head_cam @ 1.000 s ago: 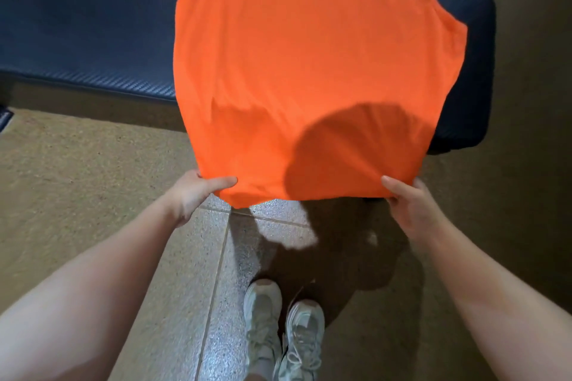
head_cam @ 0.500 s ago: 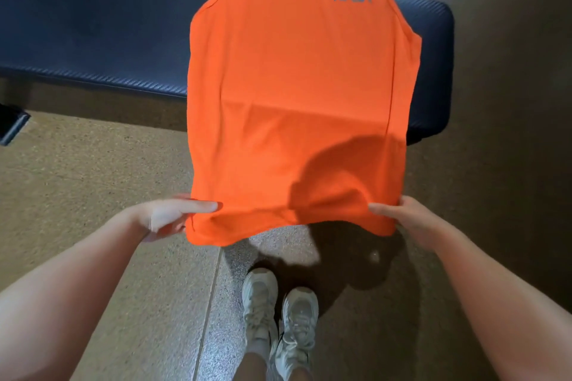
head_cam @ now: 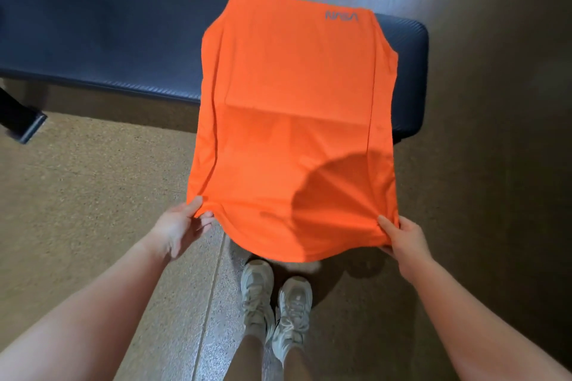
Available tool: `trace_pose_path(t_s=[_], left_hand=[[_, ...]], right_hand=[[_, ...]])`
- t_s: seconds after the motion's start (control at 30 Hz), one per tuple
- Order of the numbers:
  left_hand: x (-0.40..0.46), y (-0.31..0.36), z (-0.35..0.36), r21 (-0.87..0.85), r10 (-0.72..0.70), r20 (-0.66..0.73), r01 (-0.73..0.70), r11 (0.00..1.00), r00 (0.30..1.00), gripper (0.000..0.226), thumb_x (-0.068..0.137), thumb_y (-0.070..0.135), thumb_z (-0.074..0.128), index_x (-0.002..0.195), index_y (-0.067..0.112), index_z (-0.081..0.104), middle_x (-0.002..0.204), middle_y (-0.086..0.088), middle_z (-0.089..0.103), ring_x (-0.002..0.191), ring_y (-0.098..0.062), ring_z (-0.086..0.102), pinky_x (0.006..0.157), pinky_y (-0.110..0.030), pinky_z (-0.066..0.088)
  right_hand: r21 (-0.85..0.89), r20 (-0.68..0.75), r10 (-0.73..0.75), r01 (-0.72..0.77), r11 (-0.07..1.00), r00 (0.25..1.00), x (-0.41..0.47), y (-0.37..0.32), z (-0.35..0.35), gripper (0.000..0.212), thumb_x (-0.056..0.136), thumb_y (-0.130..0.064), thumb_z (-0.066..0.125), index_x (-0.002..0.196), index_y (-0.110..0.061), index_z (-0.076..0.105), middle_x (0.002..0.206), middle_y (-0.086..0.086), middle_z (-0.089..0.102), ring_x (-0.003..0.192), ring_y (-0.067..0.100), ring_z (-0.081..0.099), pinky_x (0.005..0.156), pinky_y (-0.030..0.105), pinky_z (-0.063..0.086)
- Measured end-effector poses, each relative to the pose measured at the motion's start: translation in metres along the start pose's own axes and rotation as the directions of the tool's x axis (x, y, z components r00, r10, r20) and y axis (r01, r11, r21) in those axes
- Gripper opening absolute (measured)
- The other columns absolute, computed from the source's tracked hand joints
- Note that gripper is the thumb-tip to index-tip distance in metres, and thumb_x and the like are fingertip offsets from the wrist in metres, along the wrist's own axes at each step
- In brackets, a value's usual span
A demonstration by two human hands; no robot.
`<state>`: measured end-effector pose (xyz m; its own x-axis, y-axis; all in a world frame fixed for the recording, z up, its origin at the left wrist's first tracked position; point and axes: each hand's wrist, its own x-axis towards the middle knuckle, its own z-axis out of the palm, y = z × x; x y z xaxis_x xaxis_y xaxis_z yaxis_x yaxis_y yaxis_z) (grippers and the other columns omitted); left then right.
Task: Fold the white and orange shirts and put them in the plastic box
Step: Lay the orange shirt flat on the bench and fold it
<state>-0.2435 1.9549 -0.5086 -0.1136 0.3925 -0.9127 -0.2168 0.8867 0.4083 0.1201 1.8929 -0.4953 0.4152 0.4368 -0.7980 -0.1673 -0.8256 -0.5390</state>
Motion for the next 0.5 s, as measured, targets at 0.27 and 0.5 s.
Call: trace_pose_path(t_s=[0.27, 0.5], left_hand=[[-0.11, 0.066, -0.011, 0.058, 0.098, -0.167, -0.09, 0.994, 0.981, 0.027, 0.098, 0.022, 0.042, 0.072, 0.018, 0.044, 0.065, -0.001, 0.053, 0.058, -0.012, 0.051, 0.05, -0.025, 0.049], [-0.148, 0.165, 0.007, -0.213, 0.128, -0.186, -0.167, 0.963, 0.974, 0.023, 0.095, 0.007, 0.047, 0.073, 0.014, 0.049, 0.036, 0.005, 0.057, 0.027, -0.003, 0.05, 0.03, -0.012, 0.04]], right_hand=[[0.196, -0.197, 0.047, -0.008, 0.981, 0.979, -0.101, -0.085, -0.022, 0.032, 0.096, -0.013, 0.045, 0.127, -0.006, 0.047, 0.108, 0.012, 0.051, 0.078, 0.016, 0.053, 0.057, 0.028, 0.046], [0.488, -0.319, 0.044, 0.124, 0.864, 0.947, -0.13, -0.179, -0.018, 0.031, 0.096, -0.007, 0.044, 0.126, -0.016, 0.047, 0.108, 0.011, 0.05, 0.082, 0.021, 0.055, 0.054, 0.031, 0.049]])
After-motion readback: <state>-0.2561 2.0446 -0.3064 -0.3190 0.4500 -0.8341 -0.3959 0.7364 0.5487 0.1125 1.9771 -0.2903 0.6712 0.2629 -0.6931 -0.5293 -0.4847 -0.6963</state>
